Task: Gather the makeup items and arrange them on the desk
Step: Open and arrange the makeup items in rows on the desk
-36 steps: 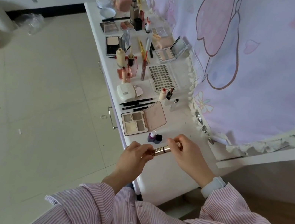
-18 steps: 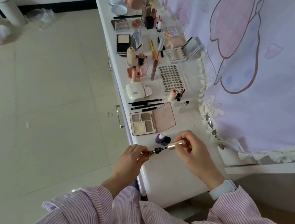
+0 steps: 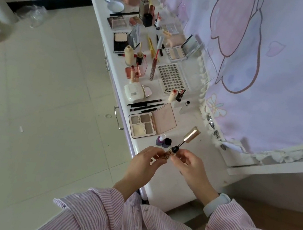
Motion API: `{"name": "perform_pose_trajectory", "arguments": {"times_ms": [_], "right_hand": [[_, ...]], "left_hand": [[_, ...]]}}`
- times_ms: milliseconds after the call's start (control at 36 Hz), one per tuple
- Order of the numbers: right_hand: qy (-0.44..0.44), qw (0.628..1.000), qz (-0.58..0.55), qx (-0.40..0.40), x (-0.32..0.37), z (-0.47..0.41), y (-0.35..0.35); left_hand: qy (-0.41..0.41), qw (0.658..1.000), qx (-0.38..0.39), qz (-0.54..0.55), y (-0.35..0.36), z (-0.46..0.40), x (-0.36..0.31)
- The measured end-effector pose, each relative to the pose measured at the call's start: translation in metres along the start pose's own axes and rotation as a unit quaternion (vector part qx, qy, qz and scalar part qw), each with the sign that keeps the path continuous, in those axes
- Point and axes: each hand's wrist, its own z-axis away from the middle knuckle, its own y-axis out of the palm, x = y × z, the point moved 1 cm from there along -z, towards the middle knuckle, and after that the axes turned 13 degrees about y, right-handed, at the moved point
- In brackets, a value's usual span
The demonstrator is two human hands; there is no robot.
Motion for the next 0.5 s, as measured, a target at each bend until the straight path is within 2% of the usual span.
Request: {"name": "perform_pose_trajectory", "arguments": {"times_ms": [139, 222, 306, 389, 500], "right_hand": [[-0.014, 0.999, 0.01, -0.041, 0.0, 0.0, -0.001], [-0.029, 0.995, -0.021, -0.097, -0.001, -0.003, -0.007], [-0.053, 0.985, -0.013, -0.162, -0.003, -0.011, -0.015], [-0.073, 0.978, 0.005, -0.195, -0.002, -0.024, -0.02], [-0.084, 0.972, -0.019, -0.217, 0.006, -0.05, -0.024]], "left_hand": [[0.031, 0.999, -0.005, -0.017, 0.004, -0.002, -0.005], [0.036, 0.997, -0.006, -0.064, 0.006, -0.001, -0.004], [-0.011, 0.988, -0.009, -0.152, 0.007, 0.004, 0.006], [-0.084, 0.974, 0.034, -0.207, 0.002, 0.01, 0.013], [-0.095, 0.958, 0.1, -0.249, -0.001, 0.01, 0.02]]}}
